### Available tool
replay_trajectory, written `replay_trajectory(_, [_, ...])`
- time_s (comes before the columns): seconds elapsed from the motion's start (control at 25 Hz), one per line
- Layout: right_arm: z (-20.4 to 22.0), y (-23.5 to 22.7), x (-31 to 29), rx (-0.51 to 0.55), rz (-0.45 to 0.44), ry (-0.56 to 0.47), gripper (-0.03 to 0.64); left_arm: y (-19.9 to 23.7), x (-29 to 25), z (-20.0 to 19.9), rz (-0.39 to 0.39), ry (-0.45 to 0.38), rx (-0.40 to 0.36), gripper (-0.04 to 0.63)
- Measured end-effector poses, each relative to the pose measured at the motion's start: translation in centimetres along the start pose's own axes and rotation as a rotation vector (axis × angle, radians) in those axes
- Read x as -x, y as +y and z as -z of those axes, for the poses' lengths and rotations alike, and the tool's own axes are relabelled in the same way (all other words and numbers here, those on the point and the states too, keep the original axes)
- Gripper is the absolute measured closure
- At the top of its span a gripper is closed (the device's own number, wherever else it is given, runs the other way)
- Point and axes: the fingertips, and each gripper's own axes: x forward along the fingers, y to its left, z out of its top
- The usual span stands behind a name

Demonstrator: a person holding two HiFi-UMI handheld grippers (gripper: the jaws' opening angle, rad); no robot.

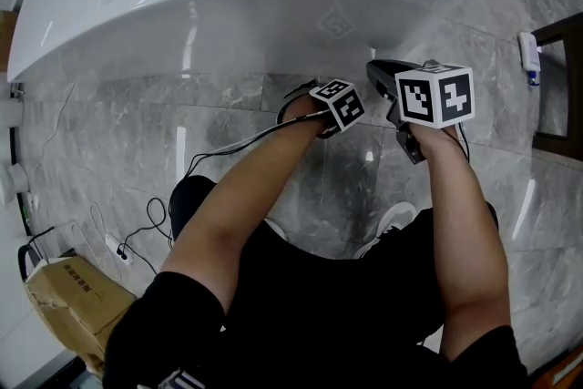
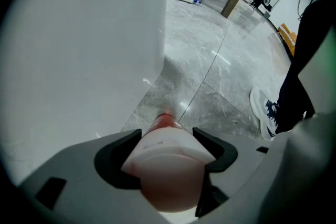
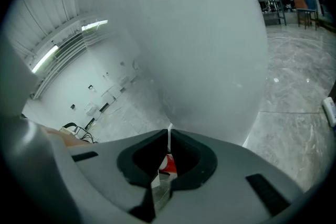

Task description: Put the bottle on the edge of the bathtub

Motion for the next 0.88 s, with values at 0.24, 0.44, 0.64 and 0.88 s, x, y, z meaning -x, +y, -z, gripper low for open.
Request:
replay_trajectory(0.24, [-0.2, 0.6, -0.2, 0.012, -0.006, 0.000, 0.577, -0.1, 0.0, -0.2, 0.015, -0.024, 0.012, 0.291])
replay_trajectory(0.44, [0.5, 0.7, -0.6, 0.020, -0.005, 0.021, 0.577, -0.3, 0.0, -0.1, 0.019, -0.039, 0.012, 0.288])
replay_trajectory(0.64, [0.7, 1.2, -0.9, 0.043, -0.020, 0.034, 0.577, -0.1, 0.4, -0.3, 0.004, -0.056, 0.006, 0.279])
replay_trajectory(0.88, [0.6, 1.1, -0.7, 0.033, -0.019, 0.028, 0.577, -0.1, 1.2, -0.2, 0.000, -0.059, -0.011, 0.272])
